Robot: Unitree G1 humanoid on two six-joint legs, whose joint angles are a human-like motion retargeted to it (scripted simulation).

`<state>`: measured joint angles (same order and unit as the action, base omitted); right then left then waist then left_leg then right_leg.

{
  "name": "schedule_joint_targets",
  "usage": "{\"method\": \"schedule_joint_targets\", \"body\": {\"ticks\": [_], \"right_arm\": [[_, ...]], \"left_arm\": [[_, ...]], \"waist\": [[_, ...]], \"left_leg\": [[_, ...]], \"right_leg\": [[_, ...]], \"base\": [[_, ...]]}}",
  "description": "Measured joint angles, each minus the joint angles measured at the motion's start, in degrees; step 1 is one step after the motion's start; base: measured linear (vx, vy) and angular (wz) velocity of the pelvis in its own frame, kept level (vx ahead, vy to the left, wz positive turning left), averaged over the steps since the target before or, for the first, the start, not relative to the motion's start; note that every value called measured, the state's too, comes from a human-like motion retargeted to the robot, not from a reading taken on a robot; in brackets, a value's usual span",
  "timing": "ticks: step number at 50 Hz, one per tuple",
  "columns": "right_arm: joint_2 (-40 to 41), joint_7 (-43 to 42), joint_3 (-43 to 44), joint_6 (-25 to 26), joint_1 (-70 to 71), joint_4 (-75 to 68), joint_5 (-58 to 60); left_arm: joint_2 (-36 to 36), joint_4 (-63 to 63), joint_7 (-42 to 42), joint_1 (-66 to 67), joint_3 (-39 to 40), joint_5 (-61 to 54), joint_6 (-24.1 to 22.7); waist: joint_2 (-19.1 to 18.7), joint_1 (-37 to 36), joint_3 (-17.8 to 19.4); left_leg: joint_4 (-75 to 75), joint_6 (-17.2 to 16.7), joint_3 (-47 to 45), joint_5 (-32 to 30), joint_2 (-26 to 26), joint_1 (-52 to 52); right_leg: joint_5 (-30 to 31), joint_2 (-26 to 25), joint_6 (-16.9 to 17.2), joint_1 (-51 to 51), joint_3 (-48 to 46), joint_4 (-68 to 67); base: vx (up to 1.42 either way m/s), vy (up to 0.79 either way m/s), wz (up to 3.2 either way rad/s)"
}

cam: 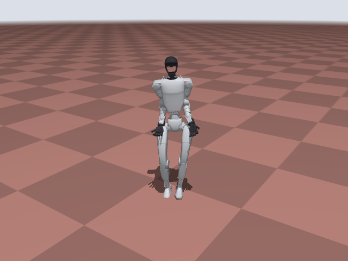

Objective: Dance

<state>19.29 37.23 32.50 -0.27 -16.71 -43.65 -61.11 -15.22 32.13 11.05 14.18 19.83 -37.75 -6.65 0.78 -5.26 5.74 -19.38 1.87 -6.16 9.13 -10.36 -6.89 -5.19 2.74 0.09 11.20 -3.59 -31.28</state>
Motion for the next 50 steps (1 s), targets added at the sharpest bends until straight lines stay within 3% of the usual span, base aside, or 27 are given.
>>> {"method": "schedule_joint_targets", "body": {"ticks": [2, 3, 5, 6, 7, 11, 13, 15, 18, 20, 22, 25, 27, 28, 30, 32, 35, 37, 40, 43, 45, 48, 50], "right_arm": [[-3.7, -1.6, -2.5, -4.1, -0.7, 0.2, 9.8], [-5.5, -1.5, -4.5, -5.7, -0.9, 0.8, 16.1], [-9.5, -0.9, -10.5, -6.6, -0.6, 2.5, 25.9], [-11.4, 0.1, -14.2, -6.1, 0.7, 3.8, 28.1], [-13.1, 1.1, -17.6, -5.6, 2.3, 5.1, 29.6], [-15.0, 2.6, -27.6, -5.4, 13.5, 11.9, 25.4], [-14.5, -0.5, -29.8, -9.9, 19.2, 20.1, 22.4], [-13.2, -6.2, -30.2, -17.4, 24.0, 31.3, 23.7], [-11.1, -19.1, -26.1, -27.7, 33.0, 46.9, 34.6], [-11.3, -31.0, -21.2, -32.9, 40.3, 54.5, 44.2], [-12.8, -46.7, -14.7, -36.5, 47.1, 59.1, 55.1], [-16.7, -74.0, -4.4, -40.8, 54.1, 62.7, 70.6], [-22.9, -85.2, -0.6, -44.0, 56.5, 62.1, 77.0], [-26.1, -86.9, -1.0, -44.1, 57.7, 61.0, 78.2], [-32.4, -82.8, -4.9, -41.8, 60.0, 57.4, 77.0], [-39.2, -72.2, -7.8, -39.5, 61.0, 52.2, 70.2], [-50.1, -60.5, -9.1, -40.1, 60.3, 43.4, 59.3], [-55.7, -61.3, -8.5, -41.2, 59.8, 38.2, 52.1], [-60.0, -68.4, -1.7, -43.0, 58.9, 29.1, 41.7], [-62.3, -70.8, 8.1, -45.4, 58.2, 16.8, 34.9], [-63.3, -69.0, 13.4, -46.2, 58.7, 7.2, 29.4], [-67.3, -59.1, 20.0, -44.2, 57.3, -10.5, 14.6], [-72.3, -50.4, 24.2, -38.9, 53.9, -23.6, 0.9]], "left_arm": [[3.2, 0.7, -5.0, 0.7, -3.0, 9.3, -5.9], [4.9, -0.3, -5.6, 1.5, -4.5, 13.6, -6.8], [8.2, -2.6, -5.0, 2.1, -7.2, 18.7, -5.8], [8.0, -3.2, -4.2, 1.1, -7.8, 20.0, -4.6], [7.7, -3.4, -3.5, 0.0, -8.3, 21.0, -3.4], [6.2, -0.4, -0.6, -5.4, -9.2, 21.0, 0.8], [5.7, 2.5, 0.8, -8.1, -9.2, 21.9, 2.1], [4.9, 6.5, 1.3, -10.6, -9.1, 24.4, 2.1], [3.9, 13.1, 0.8, -12.4, -9.2, 27.2, 1.2], [3.7, 16.3, 1.0, -12.4, -8.2, 27.0, 1.3], [4.2, 18.1, 2.3, -11.6, -6.4, 25.5, 1.6], [4.1, 19.3, 2.8, -9.4, -1.9, 26.5, 0.9], [2.7, 19.4, 1.0, -9.2, 2.4, 28.2, -0.1], [2.6, 19.0, -0.4, -9.3, 4.1, 27.1, -0.5], [3.2, 17.6, -4.4, -9.7, 6.6, 22.4, -2.3], [5.3, 16.7, -9.0, -10.0, 8.3, 18.6, -5.4], [10.7, 15.8, -13.5, -9.8, 8.1, 21.2, -9.9], [14.8, 13.4, -11.5, -9.4, 5.2, 25.6, -9.5], [21.4, 7.7, -0.9, -7.0, -1.1, 31.7, -6.4], [28.8, 1.5, 12.3, -3.2, -7.4, 34.1, -7.2], [34.8, -2.9, 16.6, 0.0, -11.1, 33.2, -8.8], [43.4, -10.0, 16.4, 6.2, -13.8, 30.9, -16.2], [48.5, -15.0, 12.0, 10.7, -14.7, 30.2, -21.6]], "waist": [[1.6, -1.0, -0.2], [1.9, -0.4, 0.2], [0.8, 1.7, 0.7], [0.2, 2.4, 0.2], [-0.5, 3.0, -0.6], [-3.0, 5.6, -3.9], [-4.6, 6.3, -4.5], [-5.8, 6.9, -4.5], [-6.2, 8.0, -3.9], [-5.2, 8.5, -4.1], [-4.2, 7.6, -4.5], [-3.0, 5.7, -3.8], [-2.3, 2.4, -2.7], [-1.9, 1.7, -2.7], [-0.5, 1.1, -3.7], [0.9, 1.3, -4.2], [3.3, 2.6, -3.1], [4.9, 3.2, -2.5], [7.0, 2.6, -2.7], [8.0, 1.8, -3.6], [7.8, 2.3, -4.3], [6.6, 5.3, -5.1], [5.2, 6.5, -5.4]], "left_leg": [[-1.4, -0.5, -2.1, 1.1, -0.7, -0.5], [-1.9, -0.6, -2.8, 1.5, -0.8, 0.1], [-3.5, -1.2, -3.4, 2.6, 1.9, 1.1], [-3.1, -0.6, -3.9, 2.6, 2.2, 0.6], [-2.6, -0.1, -4.2, 2.6, 2.6, 0.0], [1.2, 0.6, -5.9, 1.4, 5.2, -1.4], [3.7, 0.8, -7.0, 0.1, 6.6, -1.0], [6.7, 0.9, -7.0, -1.3, 6.9, 0.3], [10.9, 0.6, -5.8, -3.2, 6.1, 3.2], [12.8, 0.3, -4.9, -3.6, 4.6, 4.5], [14.0, -0.5, -5.7, -3.3, 4.4, 5.8], [14.5, -1.9, -4.9, -2.8, 5.3, 9.2], [14.3, -2.5, -4.5, -2.5, 6.3, 11.4], [13.9, -2.6, -3.9, -2.4, 6.8, 11.6], [12.6, -2.8, -2.6, -2.0, 7.8, 10.8], [10.3, -3.2, -0.6, -1.5, 9.4, 10.4], [6.3, -3.2, 3.1, -0.9, 12.0, 10.7], [4.2, -3.3, 4.9, -1.1, 13.2, 9.6], [0.8, -4.1, 7.6, -0.9, 14.3, 6.7], [-2.4, -5.4, 10.6, 0.1, 15.1, 4.7], [-4.8, -6.6, 11.5, 1.6, 16.6, 3.9], [-9.6, -8.1, 14.1, 4.7, 18.8, 2.2], [-13.4, -8.4, 15.8, 7.1, 20.2, 0.6]], "right_leg": [[-0.1, -0.8, 4.2, 1.8, 3.5, -3.2], [-0.3, -1.0, 8.4, 1.8, 4.7, -4.5], [0.1, -3.8, 14.9, 1.4, 6.7, -5.8], [0.1, -3.1, 14.9, 2.5, 7.3, -6.8], [0.0, -2.0, 14.0, 3.7, 7.1, -7.8], [1.1, 5.0, 2.2, 8.6, 0.8, -8.4], [0.7, 6.9, -0.2, 9.5, 0.1, -6.1], [2.9, 7.1, 0.0, 8.9, 2.3, -1.2], [12.6, 7.5, 0.0, 5.5, 7.0, 8.9], [18.3, 8.2, 6.2, 2.8, 10.8, 15.4], [13.6, 8.5, 11.0, 0.5, 9.5, 17.4], [8.9, 6.9, 9.0, -3.7, 4.5, 18.6], [6.9, 5.4, 9.4, -4.2, 8.2, 15.9], [5.9, 5.4, 9.2, -4.0, 7.5, 14.8], [4.2, 5.6, 8.2, -4.3, 5.2, 14.2], [2.7, 6.1, 7.2, -6.5, 1.5, 14.3], [1.7, 7.5, 8.0, -12.5, -5.9, 15.5], [1.5, 8.0, 8.5, -15.3, -10.4, 17.0], [1.8, 8.4, 9.0, -17.2, -14.6, 18.7], [2.4, 7.4, 9.1, -18.7, -15.8, 20.7], [2.8, 6.1, 9.0, -20.1, -16.8, 22.1], [2.8, 3.7, 9.7, -21.2, -15.3, 22.9], [2.3, 2.3, 10.0, -21.3, -14.3, 22.9]], "base": [[0.17, -0.01, -1.17], [0.24, -0.04, -0.94], [0.12, -0.09, -0.78], [-0.13, 0.05, -0.93], [-0.3, 0.13, -1.09], [-0.27, -0.01, -0.7], [-0.12, -0.04, -0.18], [-0.11, -0.06, 0.23], [-0.11, -0.12, 0.4], [-0.07, -0.18, 0.05], [0.03, -0.28, -0.39], [0.16, -0.31, -0.24], [0.04, -0.3, -0.09], [-0.09, -0.29, 0.44], [-0.08, -0.32, 0.88], [0.12, -0.38, 1.4], [0.16, -0.38, 2.06], [-0.03, -0.33, 1.95], [-0.03, -0.28, 1.18], [0.07, -0.15, 0.53], [0.14, -0.1, 0.24], [0.18, -0.08, 0.16], [0.13, 0.0, -0.06]]}}
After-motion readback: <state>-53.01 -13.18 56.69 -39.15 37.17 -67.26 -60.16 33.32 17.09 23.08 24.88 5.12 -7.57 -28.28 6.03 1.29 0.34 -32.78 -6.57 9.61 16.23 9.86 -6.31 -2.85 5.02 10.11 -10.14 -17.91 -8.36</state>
